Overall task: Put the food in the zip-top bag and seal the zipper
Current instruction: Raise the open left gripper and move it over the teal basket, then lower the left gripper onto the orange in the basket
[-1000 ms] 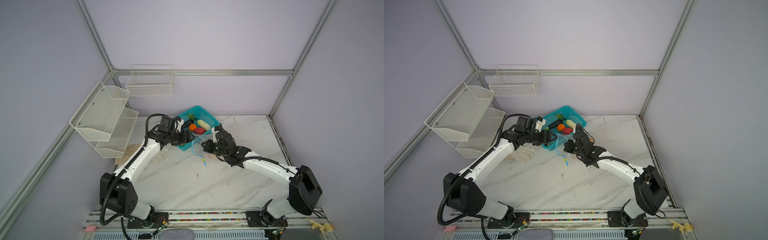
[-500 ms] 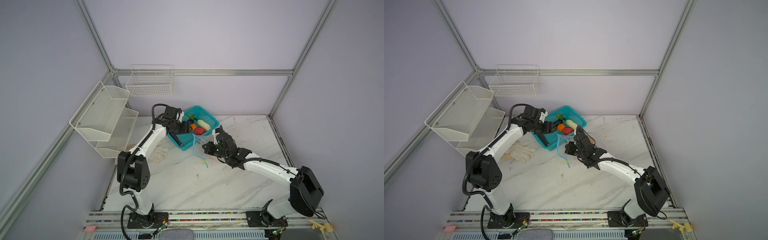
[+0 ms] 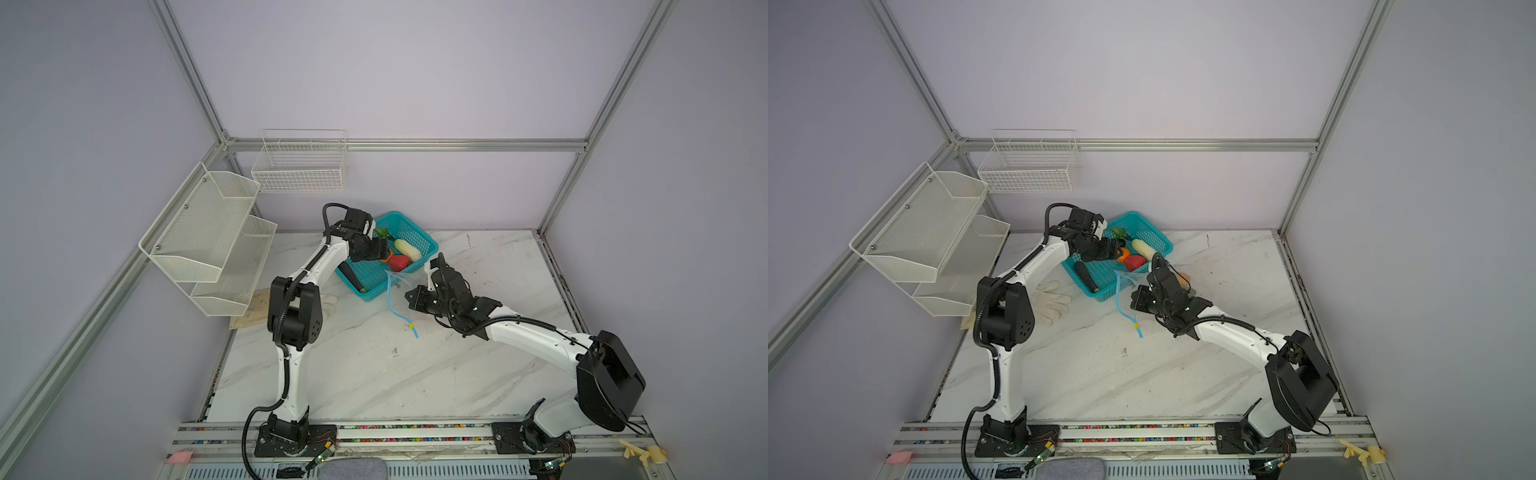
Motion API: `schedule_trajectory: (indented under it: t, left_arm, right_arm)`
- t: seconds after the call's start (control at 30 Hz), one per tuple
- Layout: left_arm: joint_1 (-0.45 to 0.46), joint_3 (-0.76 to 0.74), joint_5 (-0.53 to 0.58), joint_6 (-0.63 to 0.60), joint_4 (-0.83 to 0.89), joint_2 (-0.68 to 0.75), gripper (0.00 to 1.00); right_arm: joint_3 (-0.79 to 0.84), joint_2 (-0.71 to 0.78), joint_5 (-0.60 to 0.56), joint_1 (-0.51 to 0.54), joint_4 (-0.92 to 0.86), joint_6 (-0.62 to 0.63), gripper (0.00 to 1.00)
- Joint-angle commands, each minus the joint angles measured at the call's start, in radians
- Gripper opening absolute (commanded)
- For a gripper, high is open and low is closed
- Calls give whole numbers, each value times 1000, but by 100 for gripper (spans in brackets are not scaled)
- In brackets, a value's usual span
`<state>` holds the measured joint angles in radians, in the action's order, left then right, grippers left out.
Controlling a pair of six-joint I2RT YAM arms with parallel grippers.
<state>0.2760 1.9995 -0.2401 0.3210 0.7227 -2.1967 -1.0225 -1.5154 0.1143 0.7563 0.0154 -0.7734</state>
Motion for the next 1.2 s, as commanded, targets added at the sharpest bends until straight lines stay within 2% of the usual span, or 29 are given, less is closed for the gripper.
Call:
schedule_trajectory:
  t: [0.0, 0.2, 0.6, 1.17]
  left_arm:
    - [-7, 161, 40, -11, -26, -59, 88]
    - [-2, 254, 62, -5, -50, -164, 89]
    - [17, 272, 125, -23, -133, -243, 89]
    - [43, 301, 153, -22, -186, -314, 80]
  right_arm:
    - [-8, -18, 3, -9, 5, 3, 0]
    - [-3, -22, 3, -19, 3, 2, 0]
    - [-23, -59, 18, -31, 6, 9, 0]
    - [-23, -75, 31, -48, 11, 15, 0]
